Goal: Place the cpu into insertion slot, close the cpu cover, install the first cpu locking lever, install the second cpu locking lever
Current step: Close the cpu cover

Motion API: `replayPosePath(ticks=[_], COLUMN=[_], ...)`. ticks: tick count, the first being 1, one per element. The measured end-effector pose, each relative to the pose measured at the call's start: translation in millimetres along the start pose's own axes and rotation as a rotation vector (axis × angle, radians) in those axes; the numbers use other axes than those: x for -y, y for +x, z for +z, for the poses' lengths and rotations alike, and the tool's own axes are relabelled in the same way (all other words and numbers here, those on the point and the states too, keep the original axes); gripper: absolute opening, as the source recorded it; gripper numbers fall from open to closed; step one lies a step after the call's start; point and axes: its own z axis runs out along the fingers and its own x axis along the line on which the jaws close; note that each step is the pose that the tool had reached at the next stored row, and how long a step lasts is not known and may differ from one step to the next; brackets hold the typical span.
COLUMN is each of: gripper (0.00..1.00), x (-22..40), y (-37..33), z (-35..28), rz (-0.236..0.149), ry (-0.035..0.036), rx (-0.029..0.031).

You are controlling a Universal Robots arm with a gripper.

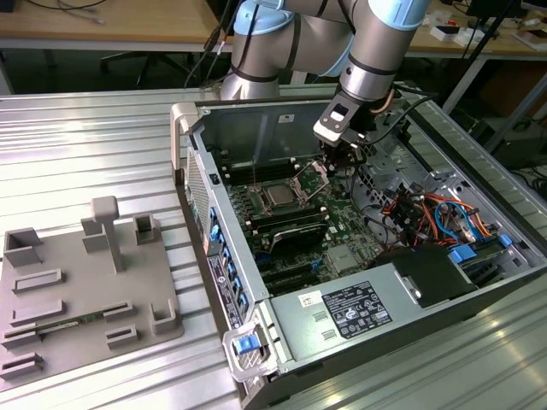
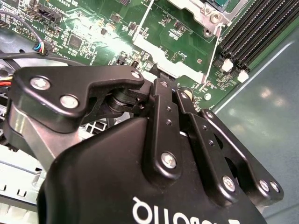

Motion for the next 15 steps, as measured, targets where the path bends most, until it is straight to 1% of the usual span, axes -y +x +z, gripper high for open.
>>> replayPosePath(ticks=[15], gripper=[0.11], x=[4.6], y=[0.1], z=[0.0], rz=[0.000], ry=[0.0000], rx=[0.0000])
